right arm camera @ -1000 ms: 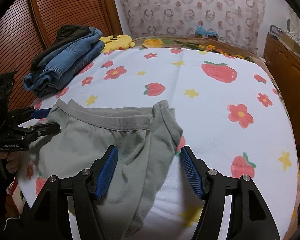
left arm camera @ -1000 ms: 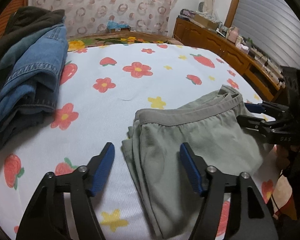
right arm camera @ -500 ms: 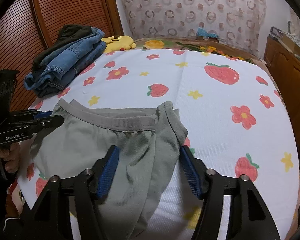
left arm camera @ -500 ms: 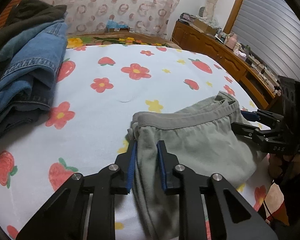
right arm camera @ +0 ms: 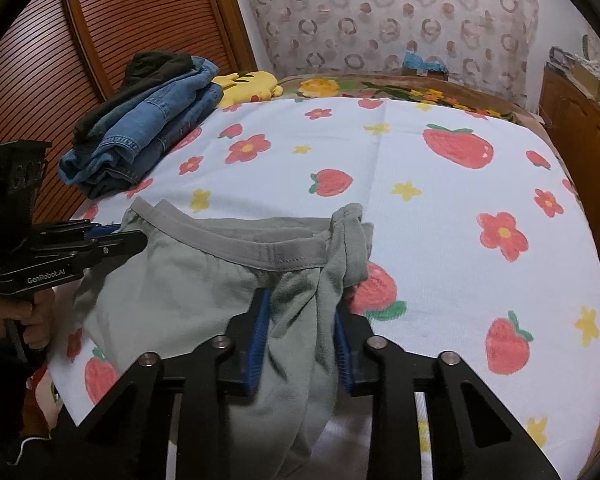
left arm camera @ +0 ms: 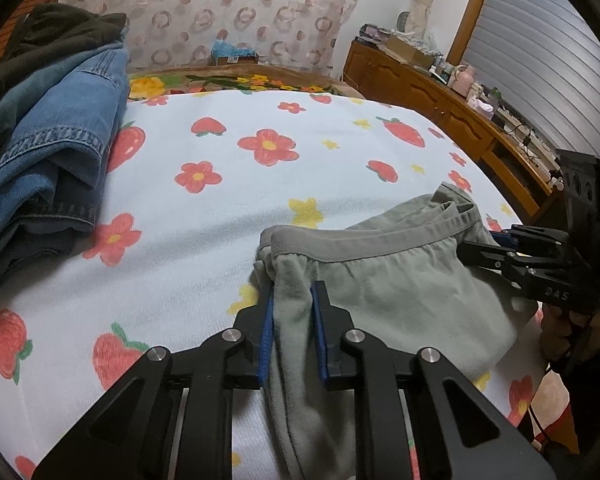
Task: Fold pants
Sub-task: 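Close both tools on the folded shorts edge and lift it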
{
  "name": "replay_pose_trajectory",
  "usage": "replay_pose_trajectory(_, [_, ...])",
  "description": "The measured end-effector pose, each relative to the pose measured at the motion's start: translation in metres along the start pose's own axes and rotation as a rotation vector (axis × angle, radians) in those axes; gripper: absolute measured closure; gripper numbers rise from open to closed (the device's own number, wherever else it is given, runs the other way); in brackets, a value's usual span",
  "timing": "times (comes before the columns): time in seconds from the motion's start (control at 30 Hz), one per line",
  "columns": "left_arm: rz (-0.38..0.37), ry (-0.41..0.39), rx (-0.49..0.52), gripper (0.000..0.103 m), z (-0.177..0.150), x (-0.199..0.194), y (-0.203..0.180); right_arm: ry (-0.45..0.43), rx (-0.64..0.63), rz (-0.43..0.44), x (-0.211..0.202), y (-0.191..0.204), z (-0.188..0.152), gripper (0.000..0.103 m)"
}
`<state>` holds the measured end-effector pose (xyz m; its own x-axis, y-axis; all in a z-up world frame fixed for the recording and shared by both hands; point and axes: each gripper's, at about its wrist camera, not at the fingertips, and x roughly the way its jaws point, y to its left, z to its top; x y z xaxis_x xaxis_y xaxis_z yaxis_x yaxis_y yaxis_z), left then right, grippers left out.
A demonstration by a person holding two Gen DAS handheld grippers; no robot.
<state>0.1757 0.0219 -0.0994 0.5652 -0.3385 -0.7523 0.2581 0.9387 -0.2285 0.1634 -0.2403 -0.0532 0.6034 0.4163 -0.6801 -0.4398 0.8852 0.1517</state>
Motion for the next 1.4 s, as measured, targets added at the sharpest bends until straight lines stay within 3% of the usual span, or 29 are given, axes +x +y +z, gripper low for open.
replay_pose_trajectory(0.3, [-0.038, -0.07, 0.03, 0.088, -0.003, -0.031, -0.017, -0.049, -0.016, 0.036, -0.017, 0.004, -0.004, 0.09])
replay_pose_trajectory(0.77, [-0.049, -0.165, 0.05, 0.088, 0.003, -0.071, -0.031, -0.135, -0.065, 0.035, -0.059, 0.013, -0.007, 0.091])
replay_pose_trajectory(1.4, [-0.011, -0.311, 0.08, 0.088, 0.022, -0.129, -0.036, -0.254, -0.154, 0.018, -0.122, 0.039, 0.015, 0.091])
